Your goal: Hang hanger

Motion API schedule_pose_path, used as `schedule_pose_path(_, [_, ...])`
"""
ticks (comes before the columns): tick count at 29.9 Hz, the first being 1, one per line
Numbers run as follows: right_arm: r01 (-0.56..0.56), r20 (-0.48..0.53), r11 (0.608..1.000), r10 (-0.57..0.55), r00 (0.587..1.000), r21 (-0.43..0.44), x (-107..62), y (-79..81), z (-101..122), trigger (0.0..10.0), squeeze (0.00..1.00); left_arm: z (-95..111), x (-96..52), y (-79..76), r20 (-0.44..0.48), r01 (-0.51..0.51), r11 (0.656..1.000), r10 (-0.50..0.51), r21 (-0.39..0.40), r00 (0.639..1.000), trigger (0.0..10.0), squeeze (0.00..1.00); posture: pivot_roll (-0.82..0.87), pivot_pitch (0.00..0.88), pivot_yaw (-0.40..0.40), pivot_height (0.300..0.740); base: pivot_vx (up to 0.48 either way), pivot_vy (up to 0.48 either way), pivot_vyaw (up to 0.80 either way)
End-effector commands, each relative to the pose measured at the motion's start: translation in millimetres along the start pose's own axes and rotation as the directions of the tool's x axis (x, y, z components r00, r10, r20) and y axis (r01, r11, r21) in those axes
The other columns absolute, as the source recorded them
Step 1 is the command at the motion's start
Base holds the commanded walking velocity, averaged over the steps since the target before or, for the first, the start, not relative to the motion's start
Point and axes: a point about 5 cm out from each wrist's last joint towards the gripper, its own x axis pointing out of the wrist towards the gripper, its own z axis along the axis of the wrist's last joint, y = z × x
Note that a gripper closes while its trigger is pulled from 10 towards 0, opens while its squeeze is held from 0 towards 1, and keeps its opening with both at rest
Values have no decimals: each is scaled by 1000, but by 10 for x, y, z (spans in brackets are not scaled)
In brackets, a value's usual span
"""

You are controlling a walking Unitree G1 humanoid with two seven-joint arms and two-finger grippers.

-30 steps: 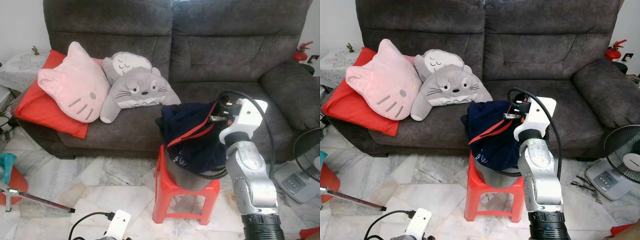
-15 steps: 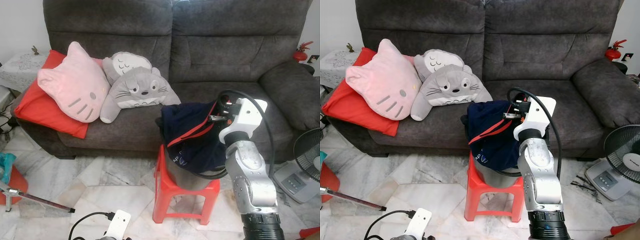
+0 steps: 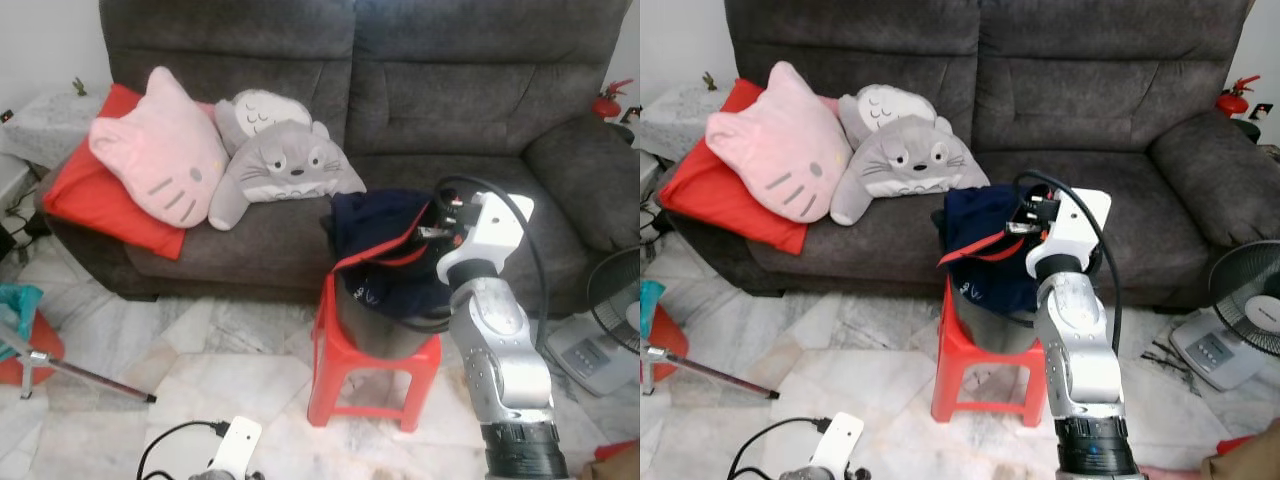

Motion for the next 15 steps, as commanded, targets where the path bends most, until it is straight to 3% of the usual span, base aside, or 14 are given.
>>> schedule_pose_path(1, [0,5,1000,0,1000,1,18,2,17,10000,0,-39,-4,7,-18,0,1000,0,-10,1000,10000,0,-47,25,-4,740,-266,0,0])
schedule_pose_path(15, [-15,6,1000,15,1000,-6,32,18,25,10000,0,-40,-4,3,-17,3,1000,-3,-11,1000,10000,0,-47,24,-4,740,-267,0,0])
